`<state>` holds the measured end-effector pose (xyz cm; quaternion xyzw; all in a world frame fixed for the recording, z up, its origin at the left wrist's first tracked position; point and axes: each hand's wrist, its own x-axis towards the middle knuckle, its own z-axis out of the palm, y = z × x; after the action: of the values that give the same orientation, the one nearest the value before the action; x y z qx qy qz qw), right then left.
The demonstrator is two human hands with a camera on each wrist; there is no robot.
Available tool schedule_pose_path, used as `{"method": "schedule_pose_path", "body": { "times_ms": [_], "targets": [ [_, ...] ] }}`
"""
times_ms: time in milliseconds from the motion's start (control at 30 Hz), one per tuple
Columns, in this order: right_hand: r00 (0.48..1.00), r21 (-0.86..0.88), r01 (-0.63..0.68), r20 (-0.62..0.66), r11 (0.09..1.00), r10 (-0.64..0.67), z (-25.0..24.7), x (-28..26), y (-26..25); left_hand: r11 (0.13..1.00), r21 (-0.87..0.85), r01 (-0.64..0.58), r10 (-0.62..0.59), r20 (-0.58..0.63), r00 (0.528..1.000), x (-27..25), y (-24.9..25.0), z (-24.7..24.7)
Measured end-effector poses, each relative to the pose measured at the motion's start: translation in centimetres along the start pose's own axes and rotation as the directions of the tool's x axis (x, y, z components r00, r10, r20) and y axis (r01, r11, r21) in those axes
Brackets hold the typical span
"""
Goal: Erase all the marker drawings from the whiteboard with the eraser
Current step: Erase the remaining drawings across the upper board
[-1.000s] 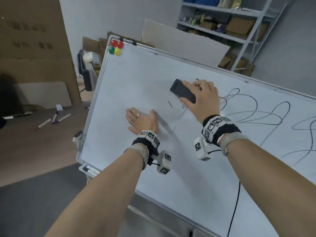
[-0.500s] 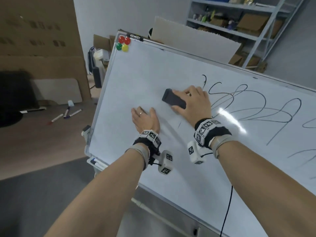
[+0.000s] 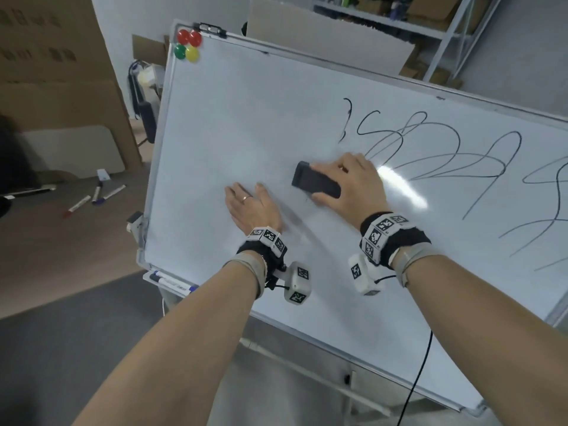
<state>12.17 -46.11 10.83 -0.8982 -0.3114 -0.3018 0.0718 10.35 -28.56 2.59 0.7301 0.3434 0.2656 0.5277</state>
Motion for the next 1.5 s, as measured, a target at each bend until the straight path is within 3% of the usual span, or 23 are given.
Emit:
{"method": "schedule_pose_path", "body": {
  "times_ms": [100, 167, 267, 367, 500, 633, 700, 767, 833, 867, 1000, 1167, 1267, 1333, 1400, 1500],
  "targets": [
    [0.954, 0.065, 0.217, 0.196, 0.974, -0.225, 2.1, -2.5, -1.3, 1.0, -0.019, 0.016, -0.016, 0.006, 1.0, -0.5, 0.4, 0.2],
    [0.934, 0.037, 0.258, 0.245, 0.965, -0.259, 2.4, -2.9, -1.5, 0.999, -0.032, 0.039, -0.038, 0.018, 0.999, -0.7, 0.6, 0.4],
    [0.988, -0.031, 0.106, 0.115, 0.994, -0.102, 0.8, -1.5, -0.7, 0.996, -0.071, 0.053, -0.05, 0.05, 0.998, -0.7, 1.1, 0.5],
    [0.999, -0.126, -0.044, -0.036, 0.991, 0.04, -1.3, 1.2, 0.7, 0.996, -0.059, 0.061, -0.057, 0.062, 0.996, -0.1, 2.2, 0.3],
    [0.976, -0.2, -0.152, -0.187, 0.968, 0.115, -4.3, 5.3, 2.6, 0.998, -0.024, 0.049, -0.047, 0.078, 0.996, 1.3, 5.9, -0.1],
    [0.909, -0.122, -0.357, -0.272, 0.926, 0.315, -5.6, 8.0, 3.9, 0.998, -0.056, -0.041, 0.046, 0.107, 0.993, 1.7, 8.8, 0.5],
    [0.916, -0.109, -0.337, -0.268, 0.935, 0.299, -5.1, 8.0, 3.7, 0.996, -0.054, -0.068, 0.074, 0.116, 0.99, 1.5, 9.1, 0.9],
    [0.982, -0.147, -0.123, -0.159, 0.982, 0.099, -4.1, 7.7, 2.9, 0.994, -0.012, -0.107, 0.107, 0.107, 0.988, 1.3, 8.5, 1.3],
    [0.994, -0.249, 0.075, -0.059, 0.966, -0.093, -3.4, 7.8, 2.6, 0.989, 0.035, -0.147, 0.143, 0.096, 0.985, 1.3, 7.8, 1.6],
    [0.993, -0.272, 0.056, -0.083, 0.961, -0.081, -3.6, 8.3, 2.8, 0.987, 0.047, -0.151, 0.145, 0.1, 0.984, 1.3, 7.6, 1.8],
    [0.931, -0.188, -0.307, -0.265, 0.933, 0.253, -5.2, 9.2, 4.1, 0.991, 0.03, -0.132, 0.127, 0.132, 0.983, 1.2, 8.0, 2.4],
    [0.923, -0.216, -0.329, -0.28, 0.919, 0.264, -5.6, 7.1, 5.8, 0.989, 0.003, -0.148, 0.146, 0.15, 0.978, 0.3, 7.9, 3.0],
    [0.982, -0.24, -0.126, -0.166, 0.963, 0.088, -5.0, 6.5, 5.2, 0.989, 0.026, -0.146, 0.141, 0.122, 0.982, 0.5, 7.6, 3.0],
    [0.994, -0.277, -0.017, -0.109, 0.961, -0.013, -4.8, 6.8, 4.3, 0.988, 0.042, -0.147, 0.142, 0.092, 0.986, 0.9, 7.3, 2.7],
    [0.991, -0.296, -0.049, -0.13, 0.954, 0.011, -5.5, 7.3, 4.4, 0.987, 0.06, -0.152, 0.148, 0.063, 0.987, 1.2, 7.1, 2.4],
    [0.943, -0.264, -0.267, -0.27, 0.927, 0.195, -7.4, 6.6, 6.5, 0.987, 0.101, -0.124, 0.122, 0.026, 0.992, 1.2, 7.0, 2.1]
  ]
}}
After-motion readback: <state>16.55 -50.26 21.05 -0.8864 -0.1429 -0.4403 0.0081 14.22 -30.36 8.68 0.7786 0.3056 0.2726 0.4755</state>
